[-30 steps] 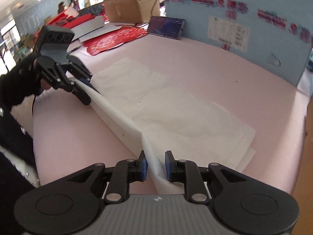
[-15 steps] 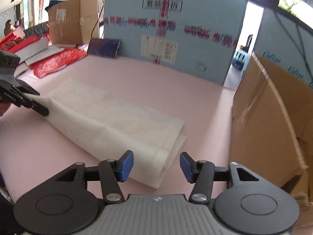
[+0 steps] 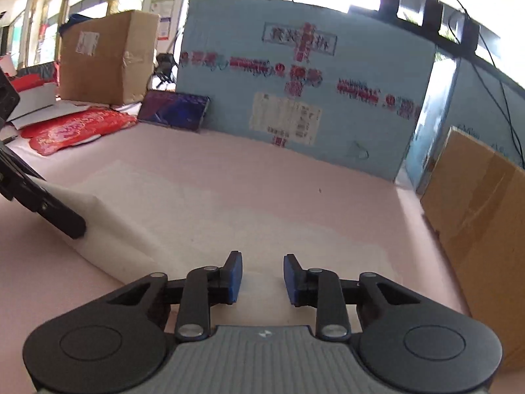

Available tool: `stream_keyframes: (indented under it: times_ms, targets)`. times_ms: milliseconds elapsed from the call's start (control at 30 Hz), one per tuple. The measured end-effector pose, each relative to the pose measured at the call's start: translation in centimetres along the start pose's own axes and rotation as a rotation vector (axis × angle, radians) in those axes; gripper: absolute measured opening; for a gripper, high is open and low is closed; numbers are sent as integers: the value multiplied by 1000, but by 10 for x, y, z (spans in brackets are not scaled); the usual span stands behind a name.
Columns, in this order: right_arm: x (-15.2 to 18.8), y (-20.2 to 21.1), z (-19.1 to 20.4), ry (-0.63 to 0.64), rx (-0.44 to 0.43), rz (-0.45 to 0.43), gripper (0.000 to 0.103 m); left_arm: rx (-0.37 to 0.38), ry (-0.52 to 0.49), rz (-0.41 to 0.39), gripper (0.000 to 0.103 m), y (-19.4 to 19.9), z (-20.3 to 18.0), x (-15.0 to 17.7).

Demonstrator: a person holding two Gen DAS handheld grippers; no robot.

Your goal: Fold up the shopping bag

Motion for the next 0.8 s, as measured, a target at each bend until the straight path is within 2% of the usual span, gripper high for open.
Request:
stream_keyframes:
  times_ms: [167,200,233,300,333,400,500,600,633,733,800]
  targets:
    - [8,-4,-5,-19,26,10,30,-29,121,-110,23,28,19,7]
    - [9,-4,-6,-22,25,11,30,-54,132,-130,23,35,22,9]
    - [8,-5,-7,-22,26,12,30,-123,112,-157,23,43,22,9]
    - [8,-6,-6,-16,34,12,30,-286,54,-217,31,61,20,6]
    - [7,-6,-6,-11,40,12,30,-378,1,-257,34,71,15,2]
    - [6,-7,-3,10,61,12,30,-496,-139,-351,34,85,-12,-6]
    - [5,-7,1,43,89,10,30,-496,-324,-433,38,85,-59,-8]
    - [5,-6,2,54,98,9,31,-415,-440,-314,38,34,-92,7]
    - [5,-7,2,52,98,9,31,-386,-475,-268,33,16,-102,12]
    - [4,-7,1,42,97,10,32,-398,-472,-127,26,-30,-95,21]
    - [4,-7,-1,34,102,8,32,-405,-468,-102,25,-38,-91,22]
Point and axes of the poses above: each gripper's, at about its wrist camera, not at the fingertips, and y roughly against the way its jaws point, z to its left, x to its underside, the point moved 9 cm from there along -y, roughly the way its jaws point, and after that the axes turned 3 degrees about y, right-handed, at the moved point
